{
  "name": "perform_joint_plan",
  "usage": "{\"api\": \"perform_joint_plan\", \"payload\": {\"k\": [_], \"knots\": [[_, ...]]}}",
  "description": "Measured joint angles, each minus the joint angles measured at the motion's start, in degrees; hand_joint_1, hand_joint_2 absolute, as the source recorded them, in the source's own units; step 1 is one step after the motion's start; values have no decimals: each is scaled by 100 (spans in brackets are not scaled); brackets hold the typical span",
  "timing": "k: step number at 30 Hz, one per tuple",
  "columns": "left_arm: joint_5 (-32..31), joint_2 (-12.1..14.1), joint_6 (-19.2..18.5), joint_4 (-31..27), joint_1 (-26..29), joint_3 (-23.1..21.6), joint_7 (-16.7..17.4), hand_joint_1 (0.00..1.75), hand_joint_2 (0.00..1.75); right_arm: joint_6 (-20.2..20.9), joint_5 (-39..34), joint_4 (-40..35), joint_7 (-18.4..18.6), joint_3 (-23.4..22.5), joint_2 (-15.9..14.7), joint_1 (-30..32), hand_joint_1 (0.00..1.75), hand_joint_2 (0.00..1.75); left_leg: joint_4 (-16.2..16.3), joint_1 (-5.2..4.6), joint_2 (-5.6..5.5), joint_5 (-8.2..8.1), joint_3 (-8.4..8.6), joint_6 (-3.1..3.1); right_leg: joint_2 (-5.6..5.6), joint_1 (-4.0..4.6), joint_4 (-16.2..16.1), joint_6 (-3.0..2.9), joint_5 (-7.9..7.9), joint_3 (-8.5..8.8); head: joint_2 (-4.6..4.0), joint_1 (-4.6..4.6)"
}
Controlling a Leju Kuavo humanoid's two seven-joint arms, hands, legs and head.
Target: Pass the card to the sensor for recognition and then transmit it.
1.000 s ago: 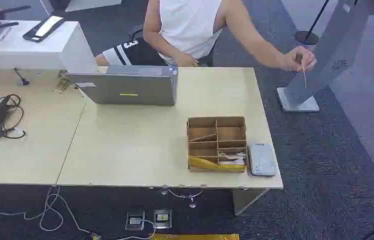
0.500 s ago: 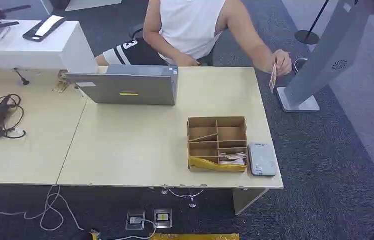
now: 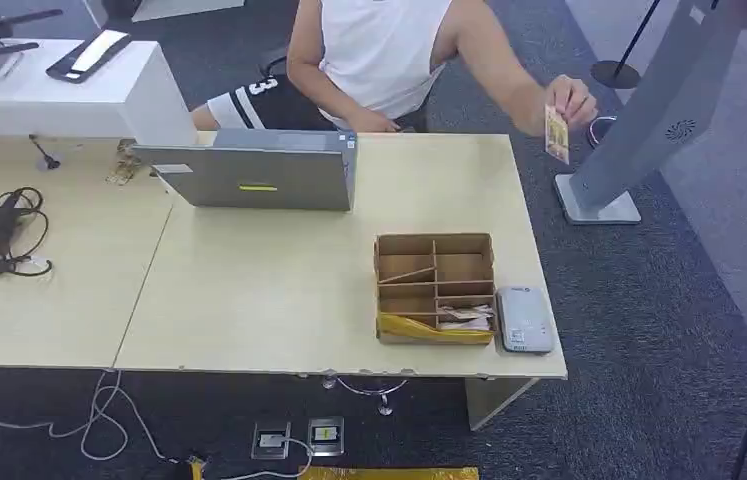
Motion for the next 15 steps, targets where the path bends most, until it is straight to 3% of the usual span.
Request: {"api": "perform_joint_plan", "payload": {"k": [4,8,11,15], "knots": [[-127,-15,0,-2,-103,-109,57,0,0,1414,1897,-554,45,929,33,-530,0,175,-1,7,-10,4,-1,-4,-8,7,0,0,0,1,0,0],[-236,-35,0,-33,-176,-197,164,0,0,2363,3242,-879,-382,2013,242,-870,0,175,-1,12,-23,8,-4,-7,-14,12,0,-1,0,3,0,2],[-310,-55,0,-79,-250,-284,229,0,0,2666,3951,-943,-555,2822,526,-935,0,175,-1,13,-30,9,-4,-7,-21,15,0,-1,-1,3,0,-2],[-424,-59,0,-109,-273,-313,289,0,0,2904,4153,-945,-793,3521,800,-992,0,175,-1,13,-28,8,-6,-8,-17,14,0,-4,-3,-1,0,2]]}}
